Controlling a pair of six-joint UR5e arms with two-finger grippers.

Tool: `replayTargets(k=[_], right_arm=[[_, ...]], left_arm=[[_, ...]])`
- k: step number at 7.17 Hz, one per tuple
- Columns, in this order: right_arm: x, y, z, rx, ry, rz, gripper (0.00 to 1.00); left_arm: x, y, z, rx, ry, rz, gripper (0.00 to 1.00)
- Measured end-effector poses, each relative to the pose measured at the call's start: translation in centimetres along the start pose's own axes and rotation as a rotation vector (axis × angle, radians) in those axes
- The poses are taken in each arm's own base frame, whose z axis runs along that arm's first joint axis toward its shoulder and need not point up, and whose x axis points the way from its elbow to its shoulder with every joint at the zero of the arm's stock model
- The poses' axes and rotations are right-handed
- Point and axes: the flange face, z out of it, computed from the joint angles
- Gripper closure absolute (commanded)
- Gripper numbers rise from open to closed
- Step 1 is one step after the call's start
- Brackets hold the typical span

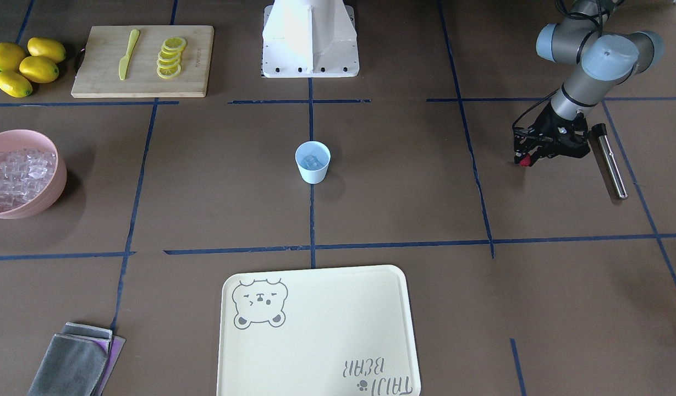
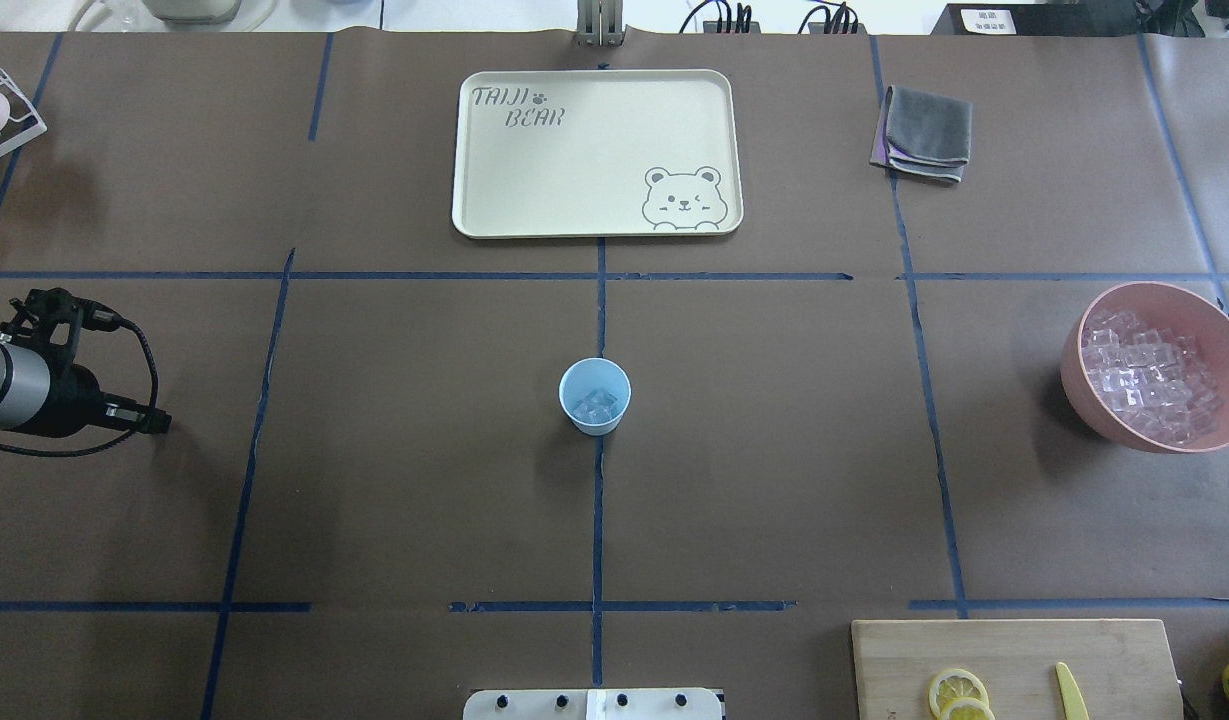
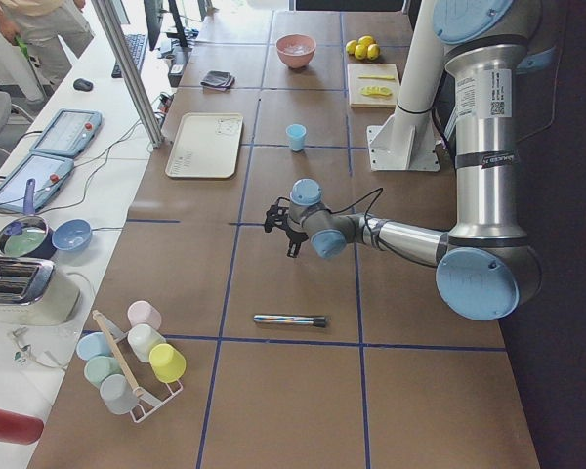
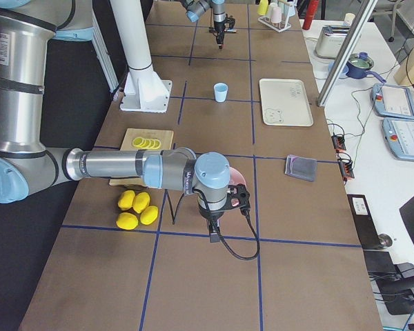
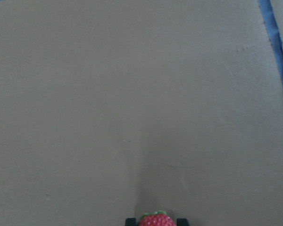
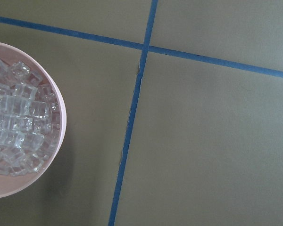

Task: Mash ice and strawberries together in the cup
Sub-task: 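Carry the strawberry with the left gripper over the cup and lower it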

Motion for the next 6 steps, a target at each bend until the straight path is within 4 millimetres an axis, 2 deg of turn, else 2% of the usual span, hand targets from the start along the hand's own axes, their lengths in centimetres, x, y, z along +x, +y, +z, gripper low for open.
replayTargets(k=[1, 3, 4, 5, 6], right_arm=[[0.0, 0.0, 0.0, 0.001, 0.0, -0.001, 0.01], [-0.1, -0.1, -0.1, 0.002, -0.001, -0.002, 0.01], [-0.1, -0.1, -0.1, 0.003, -0.001, -0.003, 0.01], [-0.1, -0.1, -0.1, 0.003, -0.001, -0.003, 0.01], [-0.1, -0.1, -0.1, 0.002, -0.001, -0.002, 0.01]], left_arm=[[1.9, -1.1, -1.3, 0.007, 0.004, 0.001, 0.96], [8.4, -5.6, -4.4, 0.035, -0.01, -0.009, 0.95], [13.3, -8.5, -5.8, 0.041, -0.027, -0.042, 0.95], [19.6, -10.5, -6.8, 0.02, -0.033, -0.079, 0.95], [26.2, -11.4, -7.4, -0.003, -0.038, -0.116, 0.95]])
